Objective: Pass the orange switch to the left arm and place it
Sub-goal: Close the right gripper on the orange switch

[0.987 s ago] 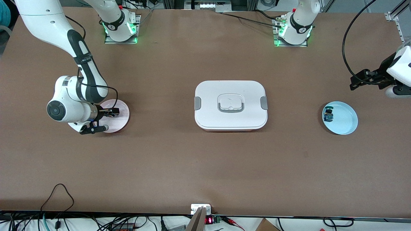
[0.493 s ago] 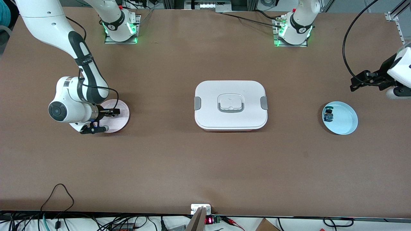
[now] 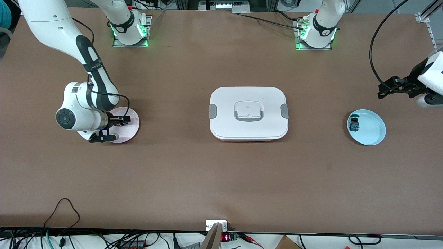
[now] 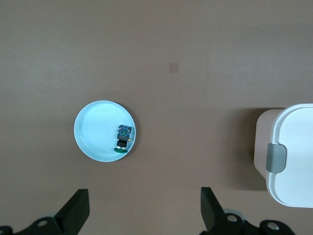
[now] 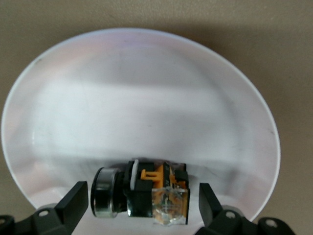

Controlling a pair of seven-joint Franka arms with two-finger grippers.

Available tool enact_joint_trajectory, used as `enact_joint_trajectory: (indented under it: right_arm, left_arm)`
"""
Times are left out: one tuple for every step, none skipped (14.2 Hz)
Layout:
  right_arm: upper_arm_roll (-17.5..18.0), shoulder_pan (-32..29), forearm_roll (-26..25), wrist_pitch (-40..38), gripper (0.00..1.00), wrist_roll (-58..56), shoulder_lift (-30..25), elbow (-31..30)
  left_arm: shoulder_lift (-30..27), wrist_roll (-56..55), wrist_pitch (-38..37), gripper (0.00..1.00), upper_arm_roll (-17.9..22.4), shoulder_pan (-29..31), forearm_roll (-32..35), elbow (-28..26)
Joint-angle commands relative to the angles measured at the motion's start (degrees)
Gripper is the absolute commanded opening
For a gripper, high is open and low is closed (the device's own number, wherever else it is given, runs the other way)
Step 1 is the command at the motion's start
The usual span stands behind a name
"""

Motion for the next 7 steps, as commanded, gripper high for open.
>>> enact_joint_trajectory:
  right_arm:
    - [0.1, 0.1, 0.6, 0.9, 0.59, 0.4, -0.9, -1.3]
    - [0.1, -0.2, 0.7, 0.7, 0.32, 0.4, -1.1, -1.3]
    - [0.1, -0.3, 0.7, 0.6, 0.21, 0.9, -1.6, -1.1]
    - [0.1, -0.3, 0.9, 0.5, 0.13, 0.7, -2.1, -0.6]
    - [0.1, -0.3, 0.9, -0.1, 0.10, 0.7, -2.8, -0.2]
    - [0.1, -0.3, 0.9, -1.6, 0.09, 0.6, -3.3, 0.8]
    - [0.1, -0.3, 1.0, -3.4, 0.09, 0.6, -3.9, 2.0]
  left_arm:
    - [1.0, 0.7, -1.5, 1.00, -0.1, -0.1, -0.4, 2.1]
    - [1.0, 0.7, -1.5, 1.00, -0.1, -0.1, -0.4, 2.1]
    - [1.0, 0.7, -1.4, 1.00, -0.1, -0.1, -0.4, 2.1]
    - [1.0, 0.7, -1.5, 1.00, -0.1, -0.1, -0.4, 2.1]
    - [1.0, 0.7, -1.5, 1.00, -0.1, -0.1, -0.4, 2.1]
    - [1.0, 0.7, -1.5, 1.00, -0.1, -0.1, -0.4, 2.1]
    - [1.0, 0.7, -1.5, 1.00, -0.1, -0.1, -0.4, 2.1]
